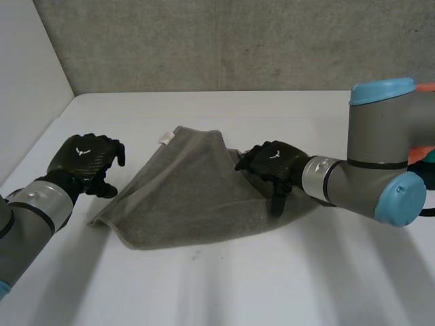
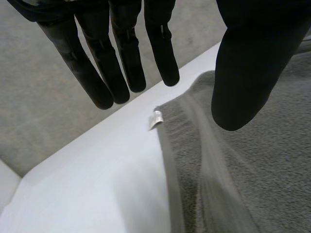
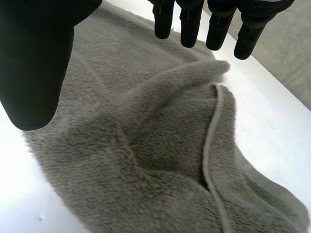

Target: Fold the laundry.

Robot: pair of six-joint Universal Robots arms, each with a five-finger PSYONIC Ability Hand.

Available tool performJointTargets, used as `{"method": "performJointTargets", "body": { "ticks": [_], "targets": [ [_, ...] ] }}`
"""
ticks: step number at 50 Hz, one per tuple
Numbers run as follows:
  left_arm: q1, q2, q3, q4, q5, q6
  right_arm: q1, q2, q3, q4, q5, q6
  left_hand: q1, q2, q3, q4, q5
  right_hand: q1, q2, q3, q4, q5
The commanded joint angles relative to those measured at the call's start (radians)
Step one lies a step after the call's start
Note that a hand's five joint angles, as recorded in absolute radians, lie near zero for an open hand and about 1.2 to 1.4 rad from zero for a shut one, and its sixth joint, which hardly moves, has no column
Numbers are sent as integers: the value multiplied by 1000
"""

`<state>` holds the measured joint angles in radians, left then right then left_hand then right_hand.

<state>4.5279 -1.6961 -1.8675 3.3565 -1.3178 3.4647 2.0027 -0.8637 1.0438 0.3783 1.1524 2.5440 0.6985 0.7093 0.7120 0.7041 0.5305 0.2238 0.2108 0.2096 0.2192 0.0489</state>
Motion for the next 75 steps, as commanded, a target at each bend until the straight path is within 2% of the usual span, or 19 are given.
{"method": "performJointTargets", "body": {
  "ticks": [1, 7, 15, 20, 30, 33, 34, 36, 37, 39, 40, 42, 45, 49, 53, 58, 61, 66, 75],
  "targets": [
    [48, -10, 7, -72, 123, 69, 4, -18, 41, -2, -3, -16, -30, -41, -43, -35, -36, -49, -36, -35, -45, -49],
    [102, -77, -1, -123, 193, 261, -13, -38, 108, -30, -17, -25, -130, -141, -143, -135, -136, -38, -25, -24, -33, -37],
    [194, -207, 1, -126, 250, 565, -31, -61, 231, -127, -36, -30, -144, -155, -158, -150, -151, 138, 151, 153, 143, 139],
    [194, -260, 24, -108, 278, 607, -39, -66, 280, -189, -34, -31, -121, -132, -135, -127, -128, 265, 278, 279, 269, 265],
    [149, -316, 76, -43, 279, 553, -42, -61, 323, -294, -26, -8, -57, -67, -70, -62, -63, 329, 342, 344, 334, 330],
    [138, -329, 91, -23, 270, 539, -41, -57, 328, -320, -14, -5, 131, 120, 117, 125, 124, 388, 401, 402, 393, 388],
    [134, -333, 102, -22, 264, 531, -41, -55, 331, -334, -8, -2, 335, 324, 321, 329, 328, 432, 445, 446, 436, 432],
    [129, -336, 110, -20, 261, 524, -39, -51, 332, -349, 0, 4, 562, 551, 548, 556, 555, 491, 504, 505, 495, 491],
    [123, -335, 116, -20, 258, 516, -39, -48, 334, -361, 6, 1, 696, 686, 683, 691, 690, 628, 641, 642, 632, 628],
    [116, -330, 120, -22, 255, 501, -39, -41, 331, -364, 13, -1, 698, 687, 684, 692, 691, 845, 858, 859, 850, 845],
    [109, -323, 120, -23, 252, 485, -41, -38, 328, -366, 21, -5, 698, 687, 684, 692, 691, 1169, 1182, 1183, 1174, 1170],
    [102, -306, 119, -25, 250, 458, -45, -41, 323, -360, 32, -7, 698, 687, 684, 692, 691, 1172, 1185, 1187, 1177, 1173],
    [86, -202, 110, -38, 250, 364, -56, -64, 321, -334, 32, 2, 698, 687, 684, 692, 691, 1172, 1185, 1187, 1177, 1173],
    [74, -16, 111, -86, 250, 180, -79, -162, 300, -288, 38, 1, 698, 687, 684, 692, 691, 1172, 1185, 1187, 1177, 1173],
    [63, 226, 142, -144, 249, -23, -111, -341, 221, -184, 27, 16, 698, 687, 684, 692, 691, 1172, 1185, 1187, 1177, 1173],
    [48, 412, 182, -167, 246, -159, -162, -423, 70, -113, -6, 36, 698, 687, 684, 692, 691, 1172, 1185, 1187, 1177, 1173],
    [14, 458, 209, -181, 233, -202, -171, -407, -42, -62, -40, 44, 698, 687, 684, 692, 691, 1172, 1185, 1187, 1177, 1173],
    [-44, 428, 252, -222, 177, -179, -154, -293, -208, -32, -60, 7, 698, 687, 684, 692, 691, 1172, 1185, 1187, 1177, 1173],
    [-164, 185, 271, -238, 55, -75, -32, 38, -372, -64, -51, -204, 698, 687, 684, 692, 691, 1172, 1185, 1187, 1177, 1173]
  ]
}}
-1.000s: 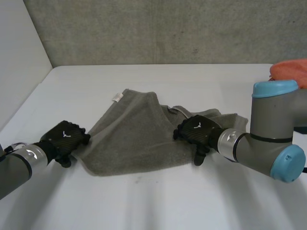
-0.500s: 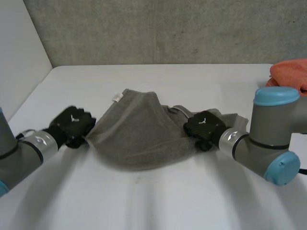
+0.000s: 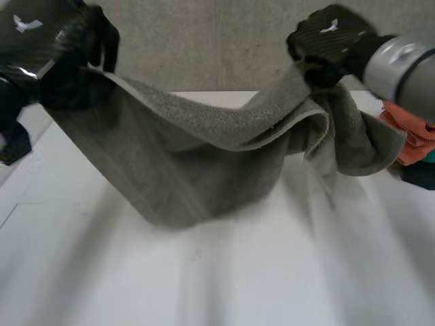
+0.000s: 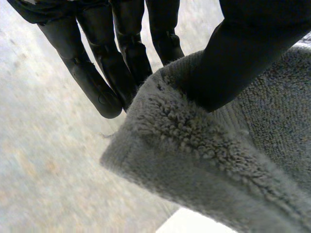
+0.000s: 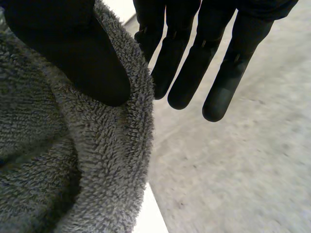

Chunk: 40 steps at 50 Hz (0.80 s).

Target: Fold the laundry.

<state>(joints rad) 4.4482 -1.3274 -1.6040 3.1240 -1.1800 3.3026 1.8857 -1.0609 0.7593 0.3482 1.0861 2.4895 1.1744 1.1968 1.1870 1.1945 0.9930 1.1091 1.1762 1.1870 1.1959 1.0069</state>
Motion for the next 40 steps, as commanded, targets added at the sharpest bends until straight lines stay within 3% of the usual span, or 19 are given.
{"method": "performJointTargets", "body": {
  "ticks": [1, 3, 5, 6, 7, 12, 21, 29, 35, 40],
  "targets": [
    [-92, -200, 7, -4, -93, 100, 96, 261, -90, -43, 21, -170, 222, 199, 209, 202, 229, 287, 220, 209, 200, 215],
    [-108, -252, 15, -7, -128, 136, 130, 330, -89, -73, 50, -222, 222, 199, 209, 202, 229, 240, 173, 162, 153, 168],
    [-119, -277, 21, -7, -153, 153, 145, 366, -86, -95, 81, -248, 222, 199, 209, 202, 229, -224, -292, -302, -311, -297],
    [-125, -298, 30, -8, -174, 166, 157, 386, -80, -119, 121, -257, 222, 199, 209, 202, 229, -675, -742, -753, -761, -747],
    [-128, -306, 33, -9, -182, 169, 159, 389, -75, -133, 144, -256, 222, 199, 209, 202, 229, -784, -851, -862, -871, -856],
    [-145, -305, 55, -10, -208, 152, 162, 336, -26, -233, 285, -150, 222, 199, 209, 202, 229, -870, -937, -948, -957, -942],
    [-197, -220, 139, -15, -228, 108, 110, -26, 305, -273, 462, 358, 222, 199, 209, 202, 229, -935, -1002, -1013, -1021, -1007],
    [-269, -199, 280, -74, -266, 66, 60, -160, 627, -248, 402, 616, 222, 199, 209, 202, 229, -756, -823, -834, -843, -828],
    [-311, -205, 372, -114, -293, 63, 49, -159, 785, -268, 311, 706, 222, 199, 209, 202, 229, -644, -711, -722, -731, -716],
    [-339, -228, 462, -151, -316, 63, 81, -87, 833, -386, 333, 749, 222, 199, 209, 202, 229, -641, -708, -719, -728, -713]
  ]
}}
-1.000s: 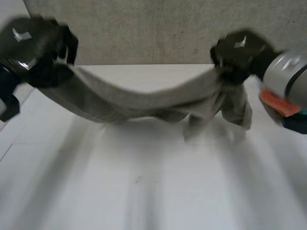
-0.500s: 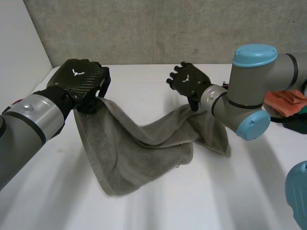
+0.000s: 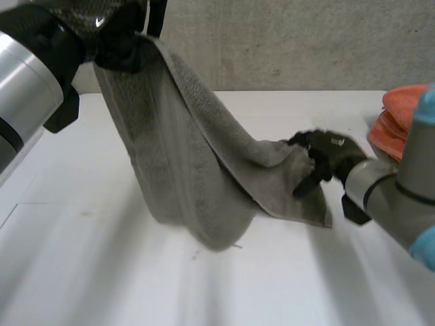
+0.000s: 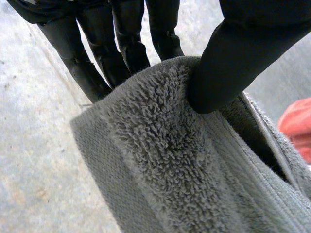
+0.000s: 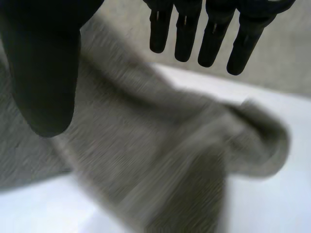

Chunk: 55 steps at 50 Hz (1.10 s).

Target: Fold the laundry.

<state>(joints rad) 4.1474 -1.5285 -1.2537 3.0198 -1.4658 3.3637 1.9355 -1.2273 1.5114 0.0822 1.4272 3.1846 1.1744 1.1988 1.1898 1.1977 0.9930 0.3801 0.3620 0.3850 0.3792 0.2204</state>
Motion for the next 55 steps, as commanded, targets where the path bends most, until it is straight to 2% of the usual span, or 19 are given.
{"method": "performJointTargets", "body": {
  "ticks": [1, 9, 13, 15, 16, 19, 20, 23, 27, 28, 30, 31, 34, 35, 39, 43, 47, 50, 55],
  "targets": [
    [-42, -30, 126, -53, -33, 2, 45, 104, 85, -151, 18, 63, 222, 197, 207, 199, 229, 88, 106, 83, 89, 73],
    [-81, -59, 246, -117, -56, 8, 103, 183, 87, -176, 127, 109, 222, 197, 207, 199, 229, 94, 112, 89, 95, 79],
    [-96, -70, 275, -137, -70, 8, 144, 209, 81, -220, 154, 147, 222, 197, 207, 199, 229, 217, 235, 212, 218, 202],
    [-96, -70, 280, -137, -76, 3, 155, 223, 73, -254, 177, 159, 222, 197, 207, 199, 229, 381, 399, 376, 382, 366],
    [-95, -65, 280, -137, -80, 0, 158, 232, 67, -292, 211, 166, 222, 197, 207, 199, 229, 588, 606, 583, 589, 573],
    [-87, -64, 277, -137, -90, -1, 155, 235, 53, -335, 277, 167, 222, 197, 207, 199, 229, 1015, 1033, 1010, 1016, 1000],
    [-76, -64, 269, -137, -96, -3, 151, 230, 44, -350, 324, 157, 222, 197, 207, 199, 229, 1016, 1034, 1011, 1017, 1001],
    [-53, -59, 243, -137, -105, 3, 143, 204, 49, -351, 364, 108, 222, 197, 207, 199, 229, 1016, 1034, 1011, 1017, 1001],
    [28, -48, 171, -139, -97, 8, 60, 45, 61, -320, 300, -125, 222, 197, 207, 199, 229, 1016, 1034, 1011, 1017, 1001],
    [80, -53, 137, -141, -84, 14, 7, -34, 58, -293, 241, -243, 222, 197, 207, 199, 229, 1016, 1034, 1011, 1017, 1001],
    [126, -59, 99, -145, -65, 22, -47, -101, 50, -259, 156, -368, 222, 197, 207, 199, 229, 1016, 1034, 1011, 1017, 1001],
    [175, -71, 61, -147, -35, 38, -97, -145, 35, -216, 65, -497, 222, 197, 207, 199, 229, 1016, 1034, 1011, 1017, 1001],
    [241, -128, 4, -150, 30, 80, -165, -169, 0, -104, -60, -679, 222, 197, 207, 199, 229, 1016, 1034, 1011, 1017, 1001],
    [276, -174, -24, -151, 74, 115, -200, -176, -34, -6, -104, -775, 222, 197, 207, 199, 229, 1016, 1034, 1011, 1017, 1001],
    [307, -284, -65, -193, 157, 189, -240, -161, -127, 221, -139, -897, 222, 197, 207, 199, 229, 1016, 1034, 1011, 1017, 1001],
    [301, -418, -37, -234, 193, 214, -216, -74, -218, 332, -181, -929, 222, 197, 207, 199, 229, 1016, 1034, 1011, 1017, 1001],
    [277, -544, 74, -236, 168, 212, -167, 44, -325, 320, -189, -953, 222, 197, 207, 199, 229, 1016, 1034, 1011, 1017, 1001],
    [264, -626, 198, -228, 107, 214, -149, 141, -434, 285, -173, -968, 222, 197, 207, 199, 229, 1016, 1034, 1011, 1017, 1001],
    [261, -674, 414, -170, 52, 201, -124, 264, -660, 174, -140, -956, 222, 197, 207, 199, 229, 1016, 1034, 1011, 1017, 1001]
  ]
}}
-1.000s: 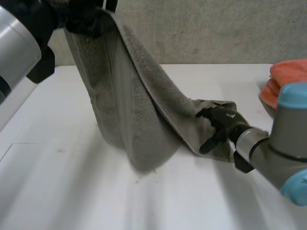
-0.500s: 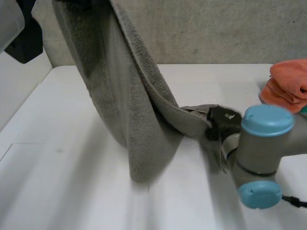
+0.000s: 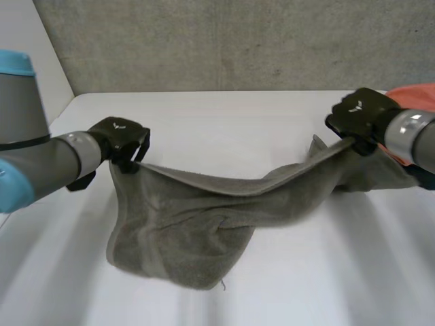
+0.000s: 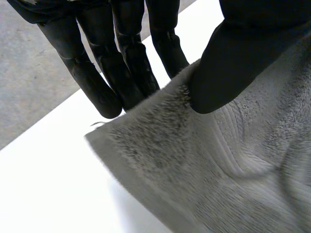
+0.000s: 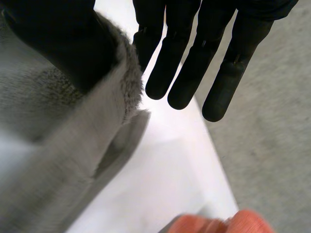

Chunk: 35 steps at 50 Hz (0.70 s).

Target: Fold the laundry.

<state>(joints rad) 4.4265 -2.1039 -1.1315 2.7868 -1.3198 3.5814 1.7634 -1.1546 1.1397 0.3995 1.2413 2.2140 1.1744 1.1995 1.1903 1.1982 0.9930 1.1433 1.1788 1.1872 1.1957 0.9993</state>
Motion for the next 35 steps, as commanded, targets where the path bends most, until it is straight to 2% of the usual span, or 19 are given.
{"method": "performJointTargets", "body": {
  "ticks": [1, 5, 6, 9, 10, 12, 14, 20, 27, 35],
  "targets": [
    [-19, -100, 329, 83, -96, -21, 54, 206, -329, -178, 52, 22, 222, 197, 206, 198, 229, 253, 217, 209, 201, 222],
    [-41, -82, 467, 247, -101, -58, 73, 259, -526, -466, 107, 151, 222, 197, 206, 198, 229, 253, 217, 209, 201, 222],
    [-45, -67, 487, 357, -111, -72, 70, 257, -540, -601, 150, 246, 222, 197, 206, 198, 229, 253, 217, 209, 201, 222],
    [-48, -32, 489, 511, -153, -98, 59, 236, -526, -793, 222, 393, 222, 197, 206, 198, 229, 253, 217, 209, 201, 222],
    [-53, -10, 478, 605, -194, -119, 56, 221, -502, -902, 257, 477, 222, 197, 206, 198, 229, 253, 217, 209, 201, 222],
    [-56, 5, 466, 684, -223, -127, 56, 210, -465, -965, 279, 529, 222, 197, 206, 198, 229, 253, 217, 209, 201, 222],
    [-56, 19, 435, 738, -245, -133, 53, 187, -413, -979, 276, 555, 222, 197, 206, 198, 229, 253, 217, 209, 201, 222],
    [-38, 33, 325, 737, -222, -144, 54, 154, -321, -967, 244, 555, 222, 197, 206, 198, 229, 253, 217, 209, 201, 222],
    [-13, 36, 109, 740, -213, -153, 41, 144, -169, -858, 205, 544, 222, 197, 206, 198, 229, 253, 217, 209, 201, 222],
    [1, -10, -138, 784, -121, -135, 34, 174, 54, -696, 77, 526, 222, 197, 206, 198, 229, 253, 217, 209, 201, 222]
  ]
}}
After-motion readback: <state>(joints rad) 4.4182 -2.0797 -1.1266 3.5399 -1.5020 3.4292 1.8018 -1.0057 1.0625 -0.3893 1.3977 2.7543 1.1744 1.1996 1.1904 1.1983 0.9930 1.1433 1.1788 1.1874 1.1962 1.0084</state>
